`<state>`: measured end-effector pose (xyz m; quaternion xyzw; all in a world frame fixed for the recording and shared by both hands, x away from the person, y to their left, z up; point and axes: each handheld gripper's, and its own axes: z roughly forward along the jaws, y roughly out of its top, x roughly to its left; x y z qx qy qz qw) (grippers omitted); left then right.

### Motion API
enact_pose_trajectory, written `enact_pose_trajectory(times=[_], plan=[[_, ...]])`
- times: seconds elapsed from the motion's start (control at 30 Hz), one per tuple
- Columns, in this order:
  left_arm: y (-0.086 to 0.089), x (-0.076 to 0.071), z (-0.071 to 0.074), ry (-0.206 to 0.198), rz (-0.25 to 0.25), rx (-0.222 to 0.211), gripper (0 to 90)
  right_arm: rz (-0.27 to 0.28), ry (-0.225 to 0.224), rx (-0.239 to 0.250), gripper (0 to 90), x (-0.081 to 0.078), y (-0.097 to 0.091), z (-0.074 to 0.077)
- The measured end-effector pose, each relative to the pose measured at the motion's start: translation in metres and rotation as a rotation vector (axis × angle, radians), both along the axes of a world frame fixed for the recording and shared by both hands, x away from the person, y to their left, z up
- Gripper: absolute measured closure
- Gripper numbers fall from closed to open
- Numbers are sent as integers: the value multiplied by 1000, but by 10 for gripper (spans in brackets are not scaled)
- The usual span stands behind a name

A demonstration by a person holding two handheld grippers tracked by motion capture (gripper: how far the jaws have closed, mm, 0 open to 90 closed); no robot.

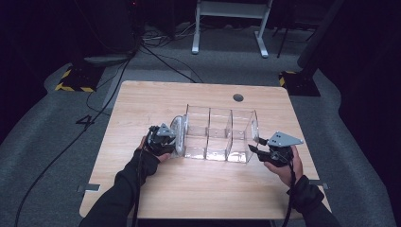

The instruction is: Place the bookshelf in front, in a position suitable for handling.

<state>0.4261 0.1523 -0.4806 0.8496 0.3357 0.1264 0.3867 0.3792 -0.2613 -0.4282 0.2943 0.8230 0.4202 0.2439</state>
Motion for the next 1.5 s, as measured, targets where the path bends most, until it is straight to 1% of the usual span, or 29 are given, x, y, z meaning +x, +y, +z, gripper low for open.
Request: enact_pose_trajectory(times=[0.03, 0.07, 0.2, 0.23, 0.3, 0.33, 0.37, 0.4, 0.43, 0.47, 0.5, 0.53, 0.63, 0.73, 0.77, 0.8, 0.87, 0.9, 0.97, 1.0, 1.07, 1.1, 1.13, 1.17, 1.3, 1.33, 1.37, 1.4, 1.5], plan=[[1, -1, 4, -13, 4, -13, 726, 0, -1, -3, 593, 0, 0, 0], [4, -2, 14, -57, 15, -59, 726, -2, -1, -2, 593, 0, 0, 0], [9, -2, 39, -133, 51, -188, 728, -3, -1, -1, 593, 0, 0, 0], [8, -2, 44, -148, 56, -209, 728, -3, -1, -1, 593, 0, 0, 0], [8, -2, 53, -190, 65, -209, 729, -4, -1, 1, 593, 0, 0, 0], [9, -2, 55, -194, 73, -229, 729, -4, -3, 0, 592, 0, 0, 0], [9, -2, 55, -194, 73, -229, 729, -6, -2, 1, 592, 0, 0, -1], [14, -1, 60, -215, 99, -287, 729, -5, -2, 4, 592, 0, -1, -1], [16, -1, 62, -220, 103, -312, 728, -5, -2, 7, 592, 0, 0, -1], [16, -1, 62, -220, 103, -312, 728, -5, -3, 5, 593, 0, 0, -1], [19, -2, 68, -249, 110, -351, 728, -8, -6, 2, 593, 0, 1, -1], [19, -2, 68, -249, 110, -351, 728, -8, -6, 2, 593, 0, 1, -1], [11, -4, 65, -255, 95, -288, 728, -11, -4, 2, 596, 0, 1, -1], [7, -1, 51, -205, 80, -267, 728, -13, -3, 1, 597, 0, 1, -2], [7, -1, 51, -205, 80, -267, 728, -13, -3, 1, 597, 0, 1, -2], [7, -1, 46, -175, 80, -249, 728, -14, -2, 0, 597, 0, 1, -2], [3, -2, 36, -157, 60, -181, 728, -16, -2, -4, 597, 0, 1, -2], [1, -3, 32, -150, 58, -163, 728, -18, -5, -5, 597, 0, 2, -2], [4, -5, 29, -117, 64, -190, 729, -24, -6, -13, 599, -1, 2, -3], [4, -6, 29, -114, 59, -183, 728, -28, -5, -12, 601, 0, 2, -3], [3, -10, 23, -114, 46, -99, 728, -32, 0, -8, 603, 0, 2, -4], [3, -10, 23, -114, 46, -99, 728, -32, 0, -8, 603, 0, 2, -4], [-3, -15, 11, -92, 22, 2, 727, -35, -3, -13, 604, 0, 2, -4], [-4, -19, 4, -78, 8, 33, 727, -33, -4, -15, 605, 0, 2, -4], [-1, -23, 0, -44, -9, 21, 725, -42, 5, -15, 620, 1, 2, -5], [1, -28, -1, -46, -23, 24, 725, -39, 33, -38, 698, 3, 3, -8], [1, -28, -1, -46, -23, 24, 724, -39, 33, -38, 698, 3, 3, -8], [2, -30, 0, -50, -30, 22, 723, -45, 10, -81, 718, 2, 5, -15], [4, -30, 3, -67, -26, 2, 723, -49, 0, -88, 719, 1, 5, -12]])
